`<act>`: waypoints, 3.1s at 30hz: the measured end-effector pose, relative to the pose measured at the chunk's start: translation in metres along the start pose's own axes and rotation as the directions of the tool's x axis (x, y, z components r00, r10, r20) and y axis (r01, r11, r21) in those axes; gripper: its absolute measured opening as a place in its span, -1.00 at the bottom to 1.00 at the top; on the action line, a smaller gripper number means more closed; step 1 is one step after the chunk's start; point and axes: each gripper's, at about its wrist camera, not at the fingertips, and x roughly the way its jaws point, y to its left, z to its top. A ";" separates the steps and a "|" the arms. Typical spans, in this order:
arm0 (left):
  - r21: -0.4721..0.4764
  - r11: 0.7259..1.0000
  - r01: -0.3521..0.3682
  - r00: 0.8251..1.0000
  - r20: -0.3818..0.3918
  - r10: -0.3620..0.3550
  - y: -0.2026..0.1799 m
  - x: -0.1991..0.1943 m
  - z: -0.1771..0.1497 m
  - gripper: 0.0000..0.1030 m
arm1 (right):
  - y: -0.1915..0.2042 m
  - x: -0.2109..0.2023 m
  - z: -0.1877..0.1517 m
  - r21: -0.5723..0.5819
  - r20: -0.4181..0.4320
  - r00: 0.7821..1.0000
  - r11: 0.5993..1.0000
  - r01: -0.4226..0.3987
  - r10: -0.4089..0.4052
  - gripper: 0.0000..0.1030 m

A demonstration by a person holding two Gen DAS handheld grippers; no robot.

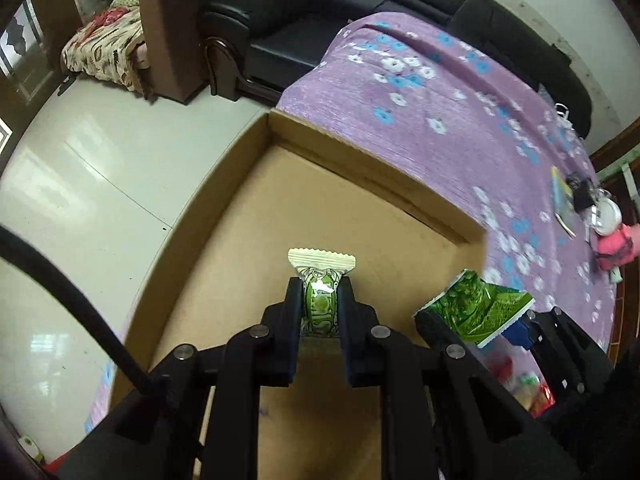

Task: Organize snacks
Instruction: 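Carry both snacks over the cardboard tray and open both grippers, then grasp the green chip bag with yellow logo using the right gripper, then grasp the red-and-brown wrapped candy with the left gripper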

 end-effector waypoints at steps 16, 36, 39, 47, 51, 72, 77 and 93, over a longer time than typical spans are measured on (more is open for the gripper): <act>-0.094 0.991 0.093 0.991 -0.083 -0.101 0.018 0.031 0.037 -0.50 | 0.003 0.030 0.014 -0.045 -0.016 0.997 0.996 0.076 -0.077 -0.11; 0.114 0.991 0.067 0.993 0.093 -0.078 -0.043 -0.059 -0.049 0.11 | -0.101 -0.118 -0.066 0.194 0.132 0.991 0.981 -0.012 -0.014 0.16; 0.165 0.981 0.097 0.988 0.101 -0.115 -0.066 -0.070 -0.091 0.15 | -0.132 -0.156 -0.117 0.241 0.128 0.989 0.969 0.045 -0.077 0.17; 0.294 0.945 0.146 0.987 0.023 -0.160 -0.137 -0.048 -0.196 0.16 | -0.224 -0.206 -0.245 0.410 -0.004 0.973 0.888 0.211 -0.229 0.25; 0.296 0.943 0.154 0.988 -0.053 -0.145 -0.162 -0.027 -0.219 0.16 | -0.243 -0.204 -0.272 0.473 -0.023 0.963 0.846 0.247 -0.268 0.25; 0.100 0.964 0.245 0.961 -0.158 -0.227 -0.275 -0.004 -0.246 0.21 | -0.242 -0.167 -0.274 0.180 -0.057 0.978 0.962 0.206 -0.199 -0.17; 0.033 0.975 0.219 0.962 -0.176 -0.210 -0.295 0.012 -0.245 0.21 | -0.254 -0.170 -0.283 0.203 -0.065 0.982 0.961 0.187 -0.178 -0.18; 0.022 0.995 0.099 0.985 -0.143 -0.094 -0.310 0.020 -0.237 -0.36 | -0.258 -0.173 -0.287 0.205 -0.026 0.988 0.967 0.154 -0.152 -0.18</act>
